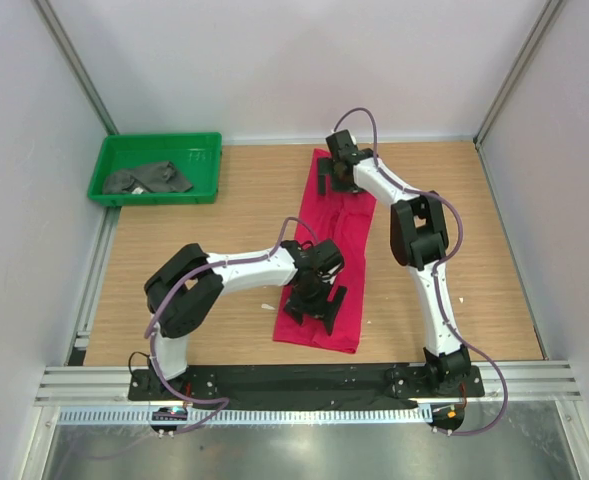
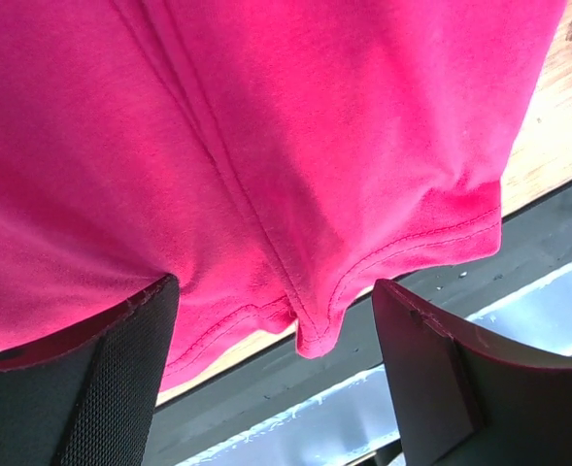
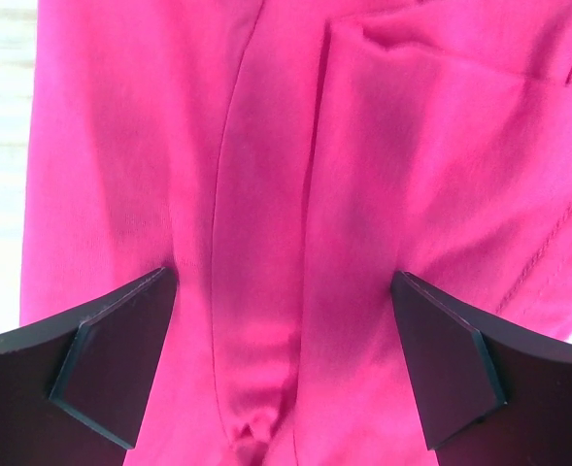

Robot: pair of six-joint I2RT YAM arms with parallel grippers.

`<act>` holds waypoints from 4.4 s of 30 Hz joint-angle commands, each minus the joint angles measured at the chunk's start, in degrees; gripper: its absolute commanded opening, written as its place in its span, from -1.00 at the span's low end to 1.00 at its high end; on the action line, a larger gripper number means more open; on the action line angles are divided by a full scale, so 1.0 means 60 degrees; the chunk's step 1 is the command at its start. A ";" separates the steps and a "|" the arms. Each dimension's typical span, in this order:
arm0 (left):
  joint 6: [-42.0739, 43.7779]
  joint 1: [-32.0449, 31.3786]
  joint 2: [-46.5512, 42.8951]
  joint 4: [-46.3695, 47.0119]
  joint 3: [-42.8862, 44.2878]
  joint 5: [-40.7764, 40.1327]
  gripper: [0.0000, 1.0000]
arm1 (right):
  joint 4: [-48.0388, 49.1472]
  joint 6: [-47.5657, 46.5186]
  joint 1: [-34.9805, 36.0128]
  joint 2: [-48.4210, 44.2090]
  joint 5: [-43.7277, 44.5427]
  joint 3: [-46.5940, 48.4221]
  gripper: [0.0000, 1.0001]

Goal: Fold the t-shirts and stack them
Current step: Fold the tshirt

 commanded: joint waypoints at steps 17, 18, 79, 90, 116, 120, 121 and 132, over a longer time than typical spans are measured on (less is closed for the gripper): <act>-0.1032 0.3465 -0.5682 0.0366 -0.2984 0.0485 0.51 | -0.2154 0.1693 -0.2082 -0.5734 -0.5357 -0.4911 0.97; -0.1135 0.3641 -0.5829 0.0571 -0.3310 0.0677 0.48 | -0.2139 0.1634 -0.2023 -0.6724 -0.5328 -0.5497 0.94; -0.2030 0.3613 -0.3150 0.3620 -0.6975 0.1660 -0.71 | 0.2944 0.8445 0.1698 -1.5054 -0.6763 -1.8789 -0.87; -0.2557 0.2939 -0.4584 0.3051 -0.6538 0.1572 -1.00 | 0.1452 0.8563 0.1742 -1.6959 -0.6399 -1.8235 -0.97; -0.0901 0.5459 0.2694 -0.0907 0.5708 0.2128 -1.00 | -0.0615 0.2117 -0.3047 -0.6530 -0.7305 -0.8245 -0.97; -0.1209 0.5649 0.3002 -0.0555 0.6177 0.2231 -1.00 | -0.0835 0.1985 -0.3223 -0.5872 -0.7422 -0.7394 -0.97; -0.1253 0.5678 0.3090 -0.0511 0.6266 0.2260 -1.00 | -0.0835 0.1970 -0.3253 -0.5754 -0.7495 -0.7276 -0.97; -0.1473 0.5767 0.4188 -0.0335 0.7409 0.2495 -1.00 | -0.0909 0.1780 -0.3458 -0.4509 -0.7642 -0.6177 -0.97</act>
